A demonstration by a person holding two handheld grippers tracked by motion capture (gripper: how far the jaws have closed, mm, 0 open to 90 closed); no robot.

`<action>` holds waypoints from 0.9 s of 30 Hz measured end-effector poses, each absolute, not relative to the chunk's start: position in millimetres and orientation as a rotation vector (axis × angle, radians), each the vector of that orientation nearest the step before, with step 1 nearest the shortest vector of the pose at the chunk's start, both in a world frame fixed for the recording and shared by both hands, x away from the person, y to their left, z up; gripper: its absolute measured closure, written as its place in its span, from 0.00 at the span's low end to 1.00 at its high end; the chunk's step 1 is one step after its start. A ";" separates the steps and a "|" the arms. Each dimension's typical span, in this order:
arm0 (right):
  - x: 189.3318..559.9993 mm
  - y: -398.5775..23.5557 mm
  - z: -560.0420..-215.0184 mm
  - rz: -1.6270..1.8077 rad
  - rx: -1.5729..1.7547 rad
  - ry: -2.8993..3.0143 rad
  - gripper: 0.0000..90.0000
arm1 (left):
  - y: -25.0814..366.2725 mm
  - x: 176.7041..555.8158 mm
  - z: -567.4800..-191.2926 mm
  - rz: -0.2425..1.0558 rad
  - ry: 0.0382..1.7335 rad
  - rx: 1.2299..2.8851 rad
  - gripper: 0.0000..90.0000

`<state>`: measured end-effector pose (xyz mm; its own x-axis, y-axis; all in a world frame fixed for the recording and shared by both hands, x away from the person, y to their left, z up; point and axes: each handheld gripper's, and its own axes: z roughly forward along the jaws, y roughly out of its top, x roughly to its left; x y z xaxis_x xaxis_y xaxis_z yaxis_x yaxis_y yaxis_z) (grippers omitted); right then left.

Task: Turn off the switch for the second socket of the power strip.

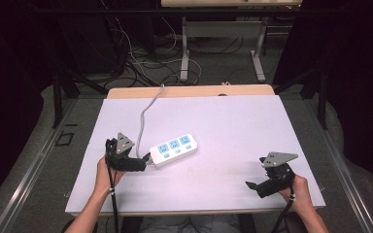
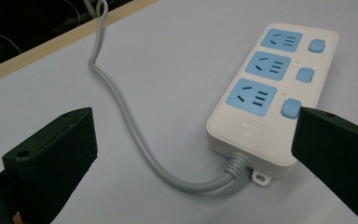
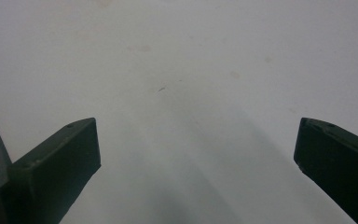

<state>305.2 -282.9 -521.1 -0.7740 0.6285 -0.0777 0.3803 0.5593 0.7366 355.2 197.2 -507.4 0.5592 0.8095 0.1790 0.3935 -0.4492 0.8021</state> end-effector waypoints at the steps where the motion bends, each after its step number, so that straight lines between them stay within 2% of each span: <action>1: 304.5 -282.7 -521.3 1.047 0.843 2.465 0.00 | 196.7 356.5 -507.2 0.725 0.957 2.067 0.00; 27: 303.3 -282.3 -520.8 1.037 0.827 2.478 0.00 | 173.5 375.5 -507.1 0.691 0.901 2.067 0.00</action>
